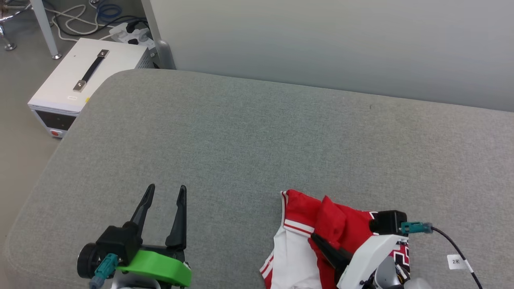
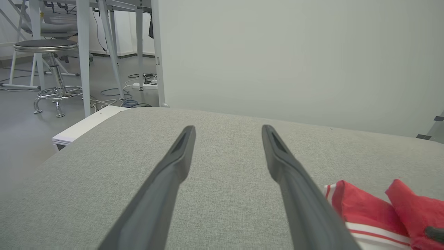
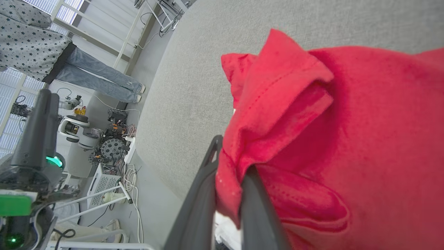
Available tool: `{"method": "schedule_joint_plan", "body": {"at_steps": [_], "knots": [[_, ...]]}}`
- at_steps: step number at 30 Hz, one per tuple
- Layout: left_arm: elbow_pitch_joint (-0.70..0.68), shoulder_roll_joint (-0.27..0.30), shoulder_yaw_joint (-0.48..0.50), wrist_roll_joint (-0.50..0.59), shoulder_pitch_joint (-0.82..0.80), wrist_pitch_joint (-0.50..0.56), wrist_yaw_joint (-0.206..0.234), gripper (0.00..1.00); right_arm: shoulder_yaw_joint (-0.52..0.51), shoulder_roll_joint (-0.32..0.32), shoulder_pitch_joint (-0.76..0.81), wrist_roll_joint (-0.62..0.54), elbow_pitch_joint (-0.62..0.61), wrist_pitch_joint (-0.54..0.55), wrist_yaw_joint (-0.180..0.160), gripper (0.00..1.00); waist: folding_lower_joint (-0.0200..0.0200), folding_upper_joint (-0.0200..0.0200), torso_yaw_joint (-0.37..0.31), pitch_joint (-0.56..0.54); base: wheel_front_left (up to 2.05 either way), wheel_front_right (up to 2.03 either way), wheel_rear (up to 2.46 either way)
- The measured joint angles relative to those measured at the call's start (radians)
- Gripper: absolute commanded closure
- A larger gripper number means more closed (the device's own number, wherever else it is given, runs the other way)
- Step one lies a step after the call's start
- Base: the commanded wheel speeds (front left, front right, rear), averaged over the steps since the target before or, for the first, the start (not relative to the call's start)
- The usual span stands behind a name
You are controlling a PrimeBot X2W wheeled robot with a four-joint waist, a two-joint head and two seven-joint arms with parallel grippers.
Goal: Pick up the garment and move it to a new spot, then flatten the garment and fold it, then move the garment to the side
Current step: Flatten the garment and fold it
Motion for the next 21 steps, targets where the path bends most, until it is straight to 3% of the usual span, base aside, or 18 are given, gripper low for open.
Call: {"method": "schedule_joint_plan", "body": {"at_steps": [6,7,8,9,21], "knots": [[0.012,0.002,-0.001,-0.002,-0.002,0.0,0.0,0.0,0.06,0.0,-0.053,0.009,0.141,-0.061,0.0,1.0,0.0,0.0,0.024,0.007,0.0,0.0,0.0],[0.015,0.003,-0.002,-0.002,-0.002,0.0,0.0,0.0,0.072,0.0,-0.062,0.012,0.158,-0.067,0.0,0.94,0.0001,0.0,0.026,0.008,0.0,0.0,0.0],[0.016,0.003,-0.001,-0.003,-0.002,0.0,0.0,0.0,0.083,-0.001,-0.069,0.012,0.171,-0.073,0.0,0.53,0.0,0.0,0.028,0.008,0.0,0.0,0.0],[0.019,0.004,-0.001,-0.003,-0.002,0.0,0.0,0.0,0.098,-0.001,-0.076,0.012,0.18,-0.08,0.0,0.0,0.0,0.0,0.03,0.008,0.0,0.0,0.0],[0.025,0.007,0.004,-0.003,-0.002,0.0,0.0,0.0,0.27,0.001,-0.115,0.162,0.112,-0.062,0.0,0.0,0.0,0.0,0.009,-0.015,0.0,0.0,0.0]]}}
